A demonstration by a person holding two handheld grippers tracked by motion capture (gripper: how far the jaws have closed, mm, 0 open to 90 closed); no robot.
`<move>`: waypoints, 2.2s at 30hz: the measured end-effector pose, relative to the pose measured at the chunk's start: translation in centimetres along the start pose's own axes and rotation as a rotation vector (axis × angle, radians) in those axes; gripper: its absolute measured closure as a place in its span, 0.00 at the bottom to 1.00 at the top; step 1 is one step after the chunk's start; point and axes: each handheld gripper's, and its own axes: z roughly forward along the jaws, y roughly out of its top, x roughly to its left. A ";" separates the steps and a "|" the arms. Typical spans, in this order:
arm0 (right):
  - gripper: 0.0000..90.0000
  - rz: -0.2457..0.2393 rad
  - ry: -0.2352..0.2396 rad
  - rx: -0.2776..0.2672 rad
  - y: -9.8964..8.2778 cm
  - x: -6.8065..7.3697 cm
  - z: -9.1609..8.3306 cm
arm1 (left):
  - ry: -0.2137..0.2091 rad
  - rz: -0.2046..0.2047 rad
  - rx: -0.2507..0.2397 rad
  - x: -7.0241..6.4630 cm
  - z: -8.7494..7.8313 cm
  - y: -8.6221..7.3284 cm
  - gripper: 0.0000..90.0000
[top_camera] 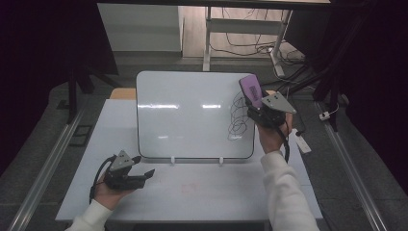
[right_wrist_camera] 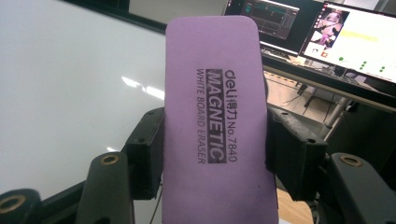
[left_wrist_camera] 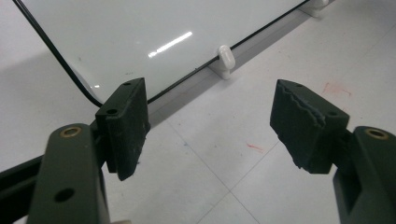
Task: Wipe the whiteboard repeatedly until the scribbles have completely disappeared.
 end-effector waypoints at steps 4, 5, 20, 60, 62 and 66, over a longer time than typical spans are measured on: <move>0.46 -0.027 -0.004 0.018 0.1 0.3 1.0 | 0.004 0.002 -0.001 0.0 0.0 0.0 0.32; 0.46 -0.027 -0.004 0.021 0.1 0.3 1.2 | 0.006 0.002 -0.001 0.0 0.0 0.0 0.32; 0.46 -0.138 0.076 0.080 -1.8 3.8 1.4 | 0.006 0.005 0.003 0.0 0.0 0.0 0.32; 0.46 -0.125 0.067 0.071 -2.4 3.6 1.3 | 0.001 0.006 0.014 0.2 0.1 -0.2 0.32; 0.46 -0.111 0.041 0.068 -2.0 3.0 1.5 | 0.000 0.008 0.014 0.2 0.1 -0.2 0.32; 0.46 -0.071 -0.001 0.061 -1.2 1.6 2.0 | 0.000 0.005 0.014 0.3 0.1 -0.2 0.32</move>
